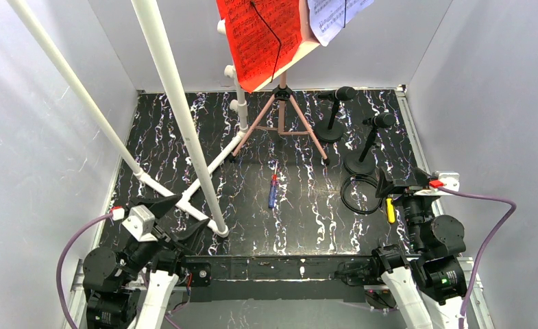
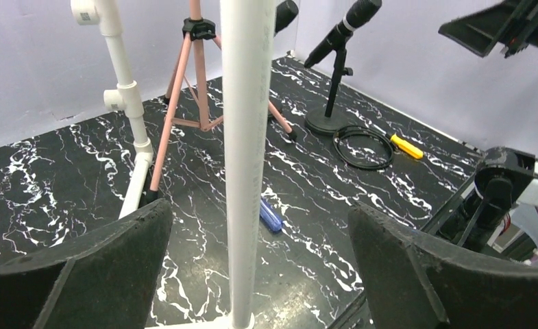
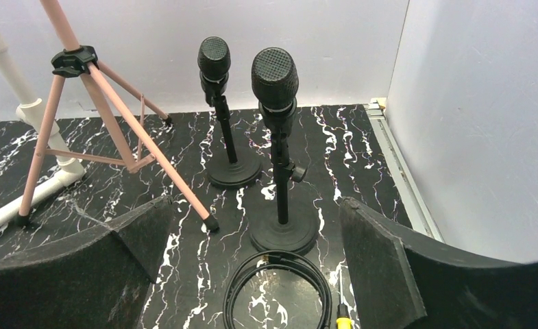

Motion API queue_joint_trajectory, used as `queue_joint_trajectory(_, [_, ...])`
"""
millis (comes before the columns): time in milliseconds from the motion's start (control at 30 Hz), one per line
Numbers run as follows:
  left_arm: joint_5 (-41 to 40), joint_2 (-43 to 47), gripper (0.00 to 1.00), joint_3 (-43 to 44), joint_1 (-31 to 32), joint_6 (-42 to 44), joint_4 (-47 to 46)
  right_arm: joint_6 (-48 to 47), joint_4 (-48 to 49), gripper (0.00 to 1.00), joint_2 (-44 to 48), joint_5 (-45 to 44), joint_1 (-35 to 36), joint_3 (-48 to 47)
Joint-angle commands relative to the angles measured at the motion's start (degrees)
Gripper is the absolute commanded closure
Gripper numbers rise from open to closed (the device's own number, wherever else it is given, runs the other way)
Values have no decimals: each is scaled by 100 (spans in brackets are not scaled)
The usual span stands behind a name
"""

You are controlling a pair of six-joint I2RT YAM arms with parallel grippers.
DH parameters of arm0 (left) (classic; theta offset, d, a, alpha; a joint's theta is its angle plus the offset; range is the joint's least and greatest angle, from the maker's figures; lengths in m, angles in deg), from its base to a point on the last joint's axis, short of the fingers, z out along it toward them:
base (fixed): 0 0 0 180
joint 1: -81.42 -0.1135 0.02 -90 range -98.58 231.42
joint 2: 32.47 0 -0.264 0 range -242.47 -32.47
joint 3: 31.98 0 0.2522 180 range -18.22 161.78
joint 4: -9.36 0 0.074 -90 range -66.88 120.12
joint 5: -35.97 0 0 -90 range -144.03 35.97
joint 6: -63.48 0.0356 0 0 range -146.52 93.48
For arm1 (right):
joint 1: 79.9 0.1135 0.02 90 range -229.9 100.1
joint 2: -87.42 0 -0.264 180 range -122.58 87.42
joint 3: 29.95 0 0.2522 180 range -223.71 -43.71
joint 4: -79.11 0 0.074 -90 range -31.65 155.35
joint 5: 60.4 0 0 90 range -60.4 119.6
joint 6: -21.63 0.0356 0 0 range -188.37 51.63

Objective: Pack up the instrument practice props

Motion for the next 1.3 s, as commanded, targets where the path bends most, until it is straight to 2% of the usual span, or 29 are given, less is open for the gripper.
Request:
queue_joint_trajectory(0, [-224,-521,2,-3,-30,-422,-687,12,342,1,12,-140,51,-5])
queue_joint_trajectory(133, [-159,-1156,2,-108,-29,-787,-1277,17,340,1,46,-167,61,-3])
queue_joint_trajectory(267, [-426,-1643,2,-60,-29,-890,-1379,12,340,1,55,-186,65,7])
queue_joint_trajectory(667, [-3585,-2160,2,-158,-29,-632,-939,6,372,1,142,-230,144,46])
queue_joint_trajectory(933, [-4790,-2886,2,-215,-36,-497,-1312,-6,375,2,177,-237,184,53])
queue_joint_trajectory(1267, [-6419,-2920,2,-571,-133,-512,-1451,-1,365,1,172,-207,249,51])
